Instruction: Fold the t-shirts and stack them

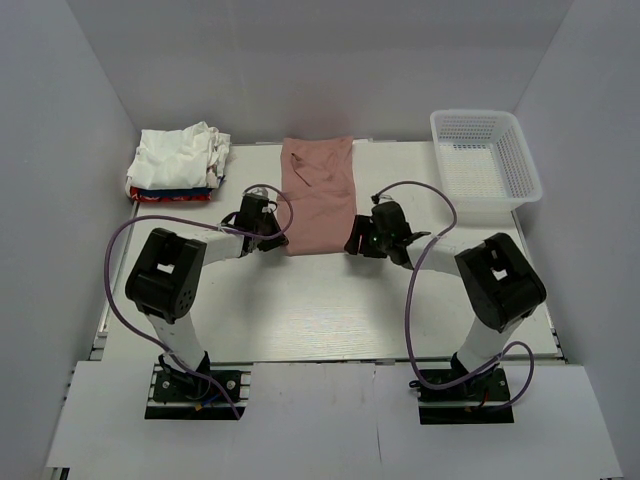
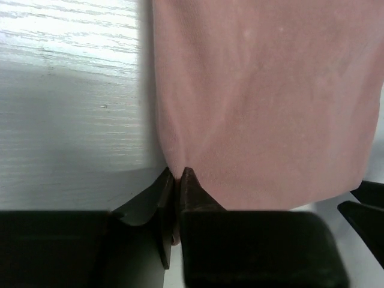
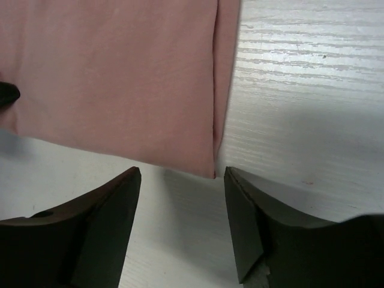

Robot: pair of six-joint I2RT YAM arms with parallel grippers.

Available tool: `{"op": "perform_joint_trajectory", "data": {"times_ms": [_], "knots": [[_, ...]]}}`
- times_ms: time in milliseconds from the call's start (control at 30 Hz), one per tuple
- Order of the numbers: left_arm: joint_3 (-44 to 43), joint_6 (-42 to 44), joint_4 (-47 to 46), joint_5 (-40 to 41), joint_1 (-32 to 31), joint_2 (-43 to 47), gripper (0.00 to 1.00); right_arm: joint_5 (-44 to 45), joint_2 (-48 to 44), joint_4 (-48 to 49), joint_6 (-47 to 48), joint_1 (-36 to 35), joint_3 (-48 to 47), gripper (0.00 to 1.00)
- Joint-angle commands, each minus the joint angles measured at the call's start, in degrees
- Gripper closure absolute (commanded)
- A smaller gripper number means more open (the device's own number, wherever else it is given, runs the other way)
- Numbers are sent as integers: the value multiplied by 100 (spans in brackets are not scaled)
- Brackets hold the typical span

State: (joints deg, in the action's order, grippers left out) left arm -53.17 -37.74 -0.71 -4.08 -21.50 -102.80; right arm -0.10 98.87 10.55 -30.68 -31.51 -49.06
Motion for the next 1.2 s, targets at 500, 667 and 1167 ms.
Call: {"op": "perform_joint_trajectory", "data": {"times_ms": [500, 667, 1167], "knots": [[289, 460, 625, -733, -171, 673, 100, 71, -629, -87, 70, -57, 299, 100], [553, 530, 1009, -1043, -294, 1604, 100, -570, -1949, -437, -17, -171, 949, 100], [-255, 697, 1583, -1579, -365, 2528, 100, -449, -3305, -1731, -333, -436, 90, 100]]}}
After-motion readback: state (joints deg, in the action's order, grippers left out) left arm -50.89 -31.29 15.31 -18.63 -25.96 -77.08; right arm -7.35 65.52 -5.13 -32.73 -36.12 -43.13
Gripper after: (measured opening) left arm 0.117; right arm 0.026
